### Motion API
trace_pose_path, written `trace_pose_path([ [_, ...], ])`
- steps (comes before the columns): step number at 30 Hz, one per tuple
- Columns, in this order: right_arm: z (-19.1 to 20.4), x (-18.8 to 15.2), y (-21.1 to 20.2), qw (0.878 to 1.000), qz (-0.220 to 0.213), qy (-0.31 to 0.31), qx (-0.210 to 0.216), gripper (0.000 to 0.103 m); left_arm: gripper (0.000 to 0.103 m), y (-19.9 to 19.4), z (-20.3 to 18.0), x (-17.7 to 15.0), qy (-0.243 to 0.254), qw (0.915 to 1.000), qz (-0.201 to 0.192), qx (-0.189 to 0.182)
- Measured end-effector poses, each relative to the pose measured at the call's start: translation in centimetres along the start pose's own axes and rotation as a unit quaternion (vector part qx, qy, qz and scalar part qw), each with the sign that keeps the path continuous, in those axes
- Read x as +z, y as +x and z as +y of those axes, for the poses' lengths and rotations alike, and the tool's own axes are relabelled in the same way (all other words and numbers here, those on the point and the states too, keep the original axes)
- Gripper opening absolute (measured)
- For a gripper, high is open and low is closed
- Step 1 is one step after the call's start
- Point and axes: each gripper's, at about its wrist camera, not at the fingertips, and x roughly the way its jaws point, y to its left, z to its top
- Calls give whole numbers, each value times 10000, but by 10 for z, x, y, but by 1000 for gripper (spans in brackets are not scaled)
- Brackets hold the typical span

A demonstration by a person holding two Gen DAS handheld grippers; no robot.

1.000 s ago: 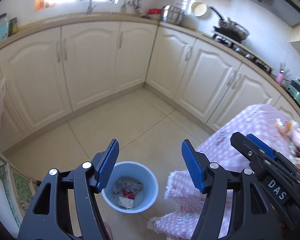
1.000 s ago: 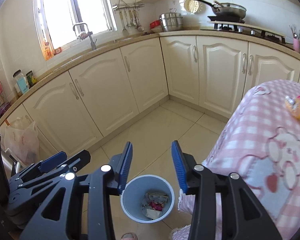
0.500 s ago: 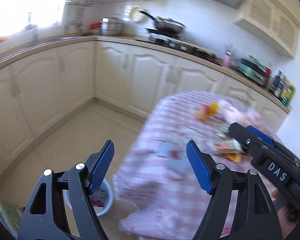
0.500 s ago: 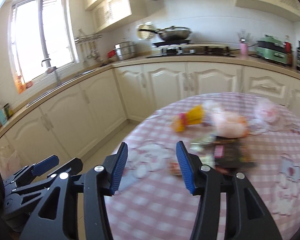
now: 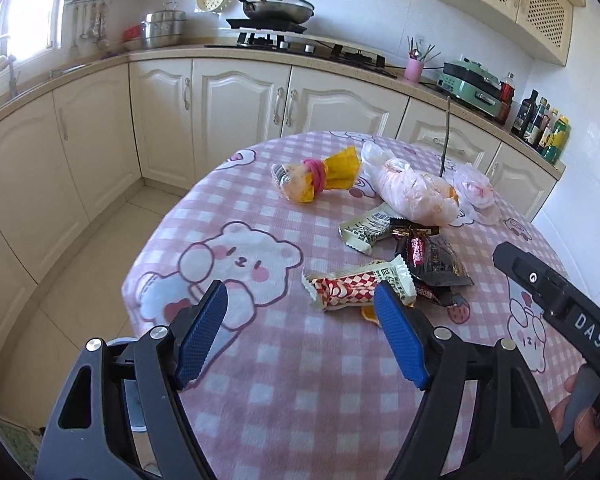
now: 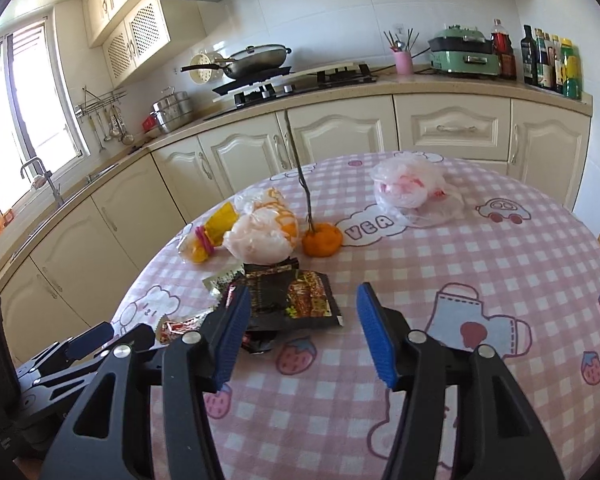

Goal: Collect trash
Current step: 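Move both tools back over the table toward the snack packets, then grasp the dark snack packet with the right tool while the left grasps the candy bar wrapper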

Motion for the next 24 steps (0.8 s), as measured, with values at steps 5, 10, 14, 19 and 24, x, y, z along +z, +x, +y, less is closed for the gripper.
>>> trace_pose_path([
  [5,-3,2,8,9999,100,87,43,55,56,22,-4,5,-31,9997,254,-3],
  [10,0,6,16,9999,146,60,19,55,20,29,-11,6,103,9989,399,-230],
  [14,13,9,25,9997,218,-108,61,55,12,23,-6,6,-26,9990,241,-382],
  [19,39,12,38,9981,404,-450,79,55,12,7,11,8,-332,9983,-78,-464],
  [24,57,11,63,9942,757,-763,3,54,12,-2,24,11,-452,9980,-198,-397],
])
